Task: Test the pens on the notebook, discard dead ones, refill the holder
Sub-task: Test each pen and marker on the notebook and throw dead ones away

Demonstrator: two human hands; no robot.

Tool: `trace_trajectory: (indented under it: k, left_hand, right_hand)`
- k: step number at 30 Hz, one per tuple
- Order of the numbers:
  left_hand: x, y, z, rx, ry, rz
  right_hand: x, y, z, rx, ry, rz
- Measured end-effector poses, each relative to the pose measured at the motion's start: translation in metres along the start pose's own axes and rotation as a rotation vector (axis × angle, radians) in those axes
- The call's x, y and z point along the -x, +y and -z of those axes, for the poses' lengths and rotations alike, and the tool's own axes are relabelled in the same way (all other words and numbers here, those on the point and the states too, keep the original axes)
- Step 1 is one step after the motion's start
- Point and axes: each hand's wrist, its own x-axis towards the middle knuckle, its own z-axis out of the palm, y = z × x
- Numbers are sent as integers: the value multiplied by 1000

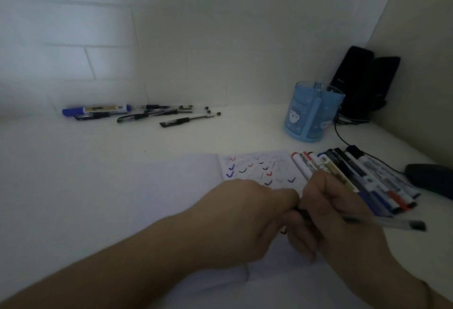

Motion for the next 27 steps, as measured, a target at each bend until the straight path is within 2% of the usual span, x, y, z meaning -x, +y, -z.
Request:
trace_trajectory:
  k: [2, 5, 8, 12, 14, 16, 19, 22, 27]
  left_hand:
    - [1, -1, 4, 2, 42, -50]
    - [3, -3, 7, -3, 65, -54]
    - [1, -3, 7, 187, 21, 1]
    - [-2, -14, 12, 268, 71, 135]
    - [-1, -22, 12, 195, 61, 207]
    - [0, -26, 7, 53, -9, 207]
    - [0, -27, 4, -59, -49, 192]
    - [0, -27, 4, -112, -82, 180]
    - [1, -29, 1, -160, -95, 157]
  right_hand:
    - [10, 15, -6, -184, -17, 50]
    - [5, 21, -4, -173, -41, 88]
    - [4, 20, 3, -184, -28, 101]
    - [4, 18, 9, -144, 120, 115]
    - [6, 17, 13, -54, 100, 106]
    - [9, 18, 16, 168, 70, 86]
    - [8, 23, 11, 505, 153, 137]
    - [6, 31, 8, 577, 202, 178]
    - [4, 36, 8, 628, 196, 177]
